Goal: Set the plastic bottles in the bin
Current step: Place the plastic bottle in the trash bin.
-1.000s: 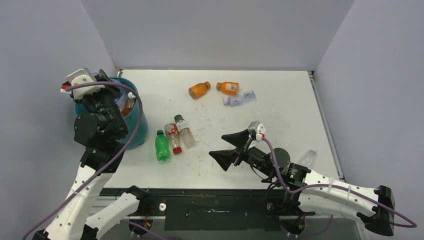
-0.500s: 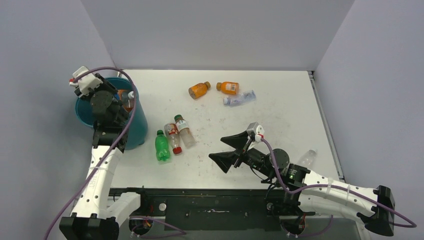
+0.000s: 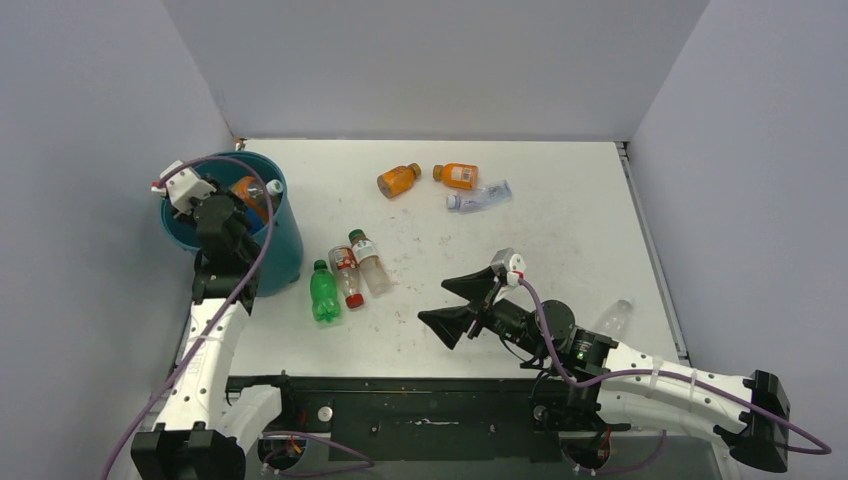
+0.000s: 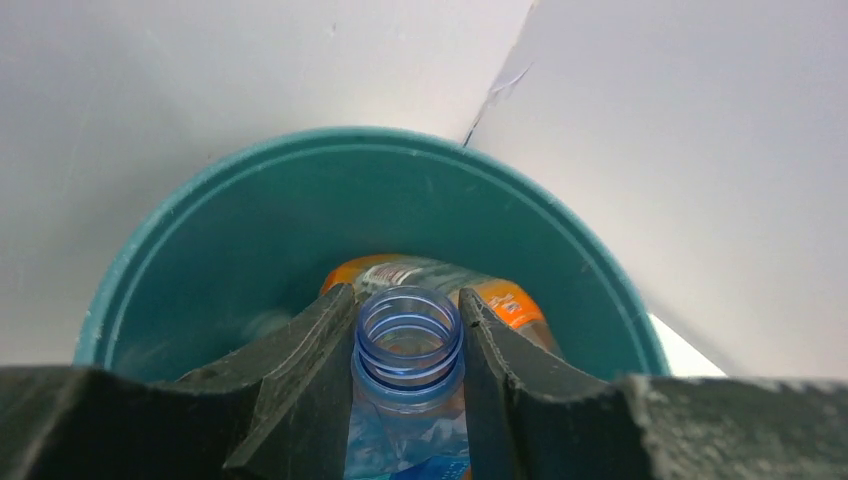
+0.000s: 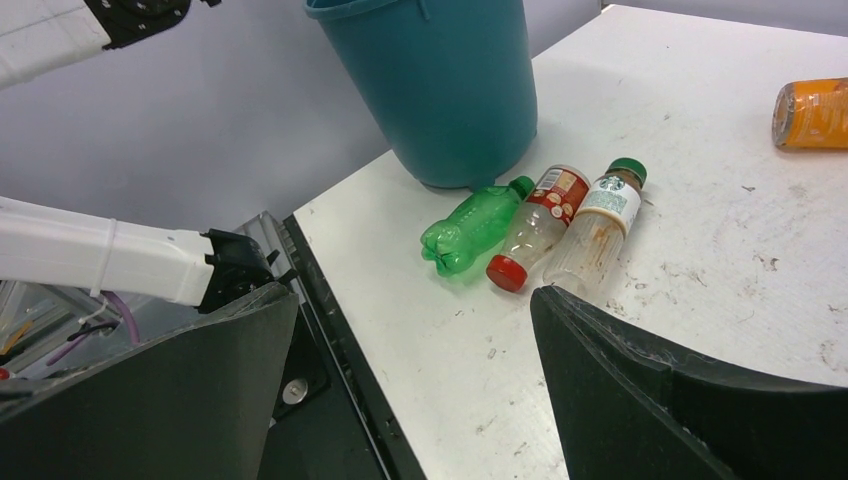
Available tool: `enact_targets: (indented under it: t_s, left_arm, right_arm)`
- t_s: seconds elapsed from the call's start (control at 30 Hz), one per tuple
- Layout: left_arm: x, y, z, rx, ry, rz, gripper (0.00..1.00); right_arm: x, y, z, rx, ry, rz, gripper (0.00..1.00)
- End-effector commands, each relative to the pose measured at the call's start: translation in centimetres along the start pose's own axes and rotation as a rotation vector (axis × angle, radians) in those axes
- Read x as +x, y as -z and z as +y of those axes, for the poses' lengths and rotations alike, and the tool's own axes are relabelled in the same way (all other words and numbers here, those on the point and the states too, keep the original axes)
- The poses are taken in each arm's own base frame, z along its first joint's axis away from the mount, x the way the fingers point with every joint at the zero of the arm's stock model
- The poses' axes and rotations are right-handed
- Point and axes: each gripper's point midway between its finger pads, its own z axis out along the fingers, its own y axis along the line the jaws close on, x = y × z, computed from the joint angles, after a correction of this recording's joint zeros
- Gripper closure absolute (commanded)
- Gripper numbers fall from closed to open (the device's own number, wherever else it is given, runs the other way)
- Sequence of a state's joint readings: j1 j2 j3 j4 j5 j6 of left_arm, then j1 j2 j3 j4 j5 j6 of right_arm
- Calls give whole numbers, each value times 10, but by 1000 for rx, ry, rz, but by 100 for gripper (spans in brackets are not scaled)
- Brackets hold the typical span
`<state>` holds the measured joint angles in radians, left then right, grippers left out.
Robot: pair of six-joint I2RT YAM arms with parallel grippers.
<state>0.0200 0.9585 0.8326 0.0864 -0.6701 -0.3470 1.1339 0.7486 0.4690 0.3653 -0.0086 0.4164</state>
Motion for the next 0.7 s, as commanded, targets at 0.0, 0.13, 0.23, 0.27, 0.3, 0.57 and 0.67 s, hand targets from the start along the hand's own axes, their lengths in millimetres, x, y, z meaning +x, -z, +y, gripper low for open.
enact_targets:
  t_s: [0.0, 0.13, 0.23, 0.27, 0.3, 0.57, 0.67]
  left_arm:
    - [-94, 22, -33, 115, 98, -158, 100]
    - [-134, 33, -44, 135, 56, -229, 100]
    - [-122, 30, -45, 137, 33, -209, 100]
    - [-112, 29, -45, 140, 27, -192, 100]
    - [-101, 27, -44, 143, 28, -169, 100]
    - [-9, 25, -23, 125, -21, 21, 100]
    - [19, 26, -18, 124, -25, 80, 100]
  right_arm:
    - [-20, 0, 13, -51, -12, -64, 10]
    - [-20, 1, 14, -53, -12, -68, 10]
    - [-20, 2, 13, -54, -9, -71, 10]
    - [-19, 2, 13, -54, -10, -70, 10]
    - [-18, 2, 12, -52, -10, -68, 10]
    - [-16, 1, 12, -56, -5, -67, 10]
    - [-14, 0, 13, -59, -8, -64, 10]
